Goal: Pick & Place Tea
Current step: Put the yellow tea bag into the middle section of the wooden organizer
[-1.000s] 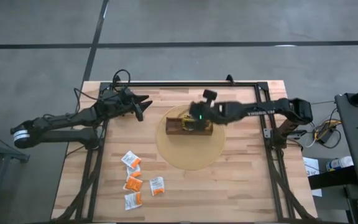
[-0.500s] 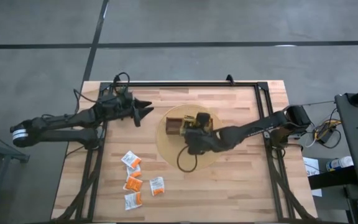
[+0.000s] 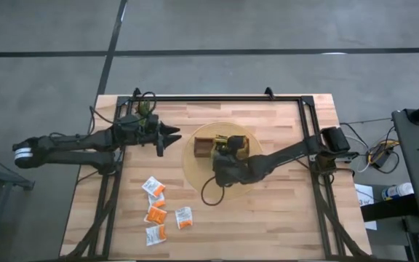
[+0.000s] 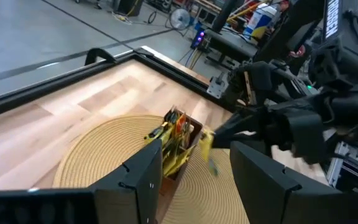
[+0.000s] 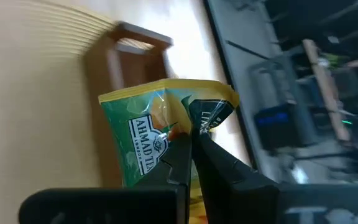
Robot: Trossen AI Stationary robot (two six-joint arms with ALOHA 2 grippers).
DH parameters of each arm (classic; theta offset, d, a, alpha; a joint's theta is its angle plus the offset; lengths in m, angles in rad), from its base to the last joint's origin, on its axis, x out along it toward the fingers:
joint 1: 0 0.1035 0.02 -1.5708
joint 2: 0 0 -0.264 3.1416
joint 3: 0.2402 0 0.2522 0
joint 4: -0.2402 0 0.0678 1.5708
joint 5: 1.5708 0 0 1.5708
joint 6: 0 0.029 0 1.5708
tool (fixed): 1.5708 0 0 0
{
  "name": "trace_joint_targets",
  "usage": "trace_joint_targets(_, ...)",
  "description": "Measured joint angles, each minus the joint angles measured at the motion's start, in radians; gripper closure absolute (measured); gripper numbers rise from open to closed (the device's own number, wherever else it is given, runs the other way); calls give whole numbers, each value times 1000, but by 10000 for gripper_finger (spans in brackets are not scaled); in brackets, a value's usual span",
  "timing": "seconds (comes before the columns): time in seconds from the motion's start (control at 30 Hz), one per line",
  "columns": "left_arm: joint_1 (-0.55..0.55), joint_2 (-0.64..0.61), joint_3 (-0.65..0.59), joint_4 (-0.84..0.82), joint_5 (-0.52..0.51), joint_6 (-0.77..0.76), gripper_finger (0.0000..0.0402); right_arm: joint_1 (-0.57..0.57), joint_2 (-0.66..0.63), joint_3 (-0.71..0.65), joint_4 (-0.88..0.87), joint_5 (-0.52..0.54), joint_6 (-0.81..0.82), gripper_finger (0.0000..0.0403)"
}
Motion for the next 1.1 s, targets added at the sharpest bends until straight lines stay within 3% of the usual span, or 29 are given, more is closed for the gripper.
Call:
trace_joint_targets(0.13, 1, -6, 0, 2, -1, 14, 219, -23, 16, 0, 11, 68, -14, 388)
trace_joint_targets(0.53, 1, -46, 2, -3, -2, 33, 219, -64, 16, -49, 52, 74, 1, 388)
trace_joint_targets(0.9, 1, -53, 2, -9, -2, 33, 219, -64, 16, -156, 261, 76, -150, 388)
trace_joint_targets(1.1, 1, -56, 2, -8, -2, 32, 219, -64, 16, -177, 272, 107, -151, 388)
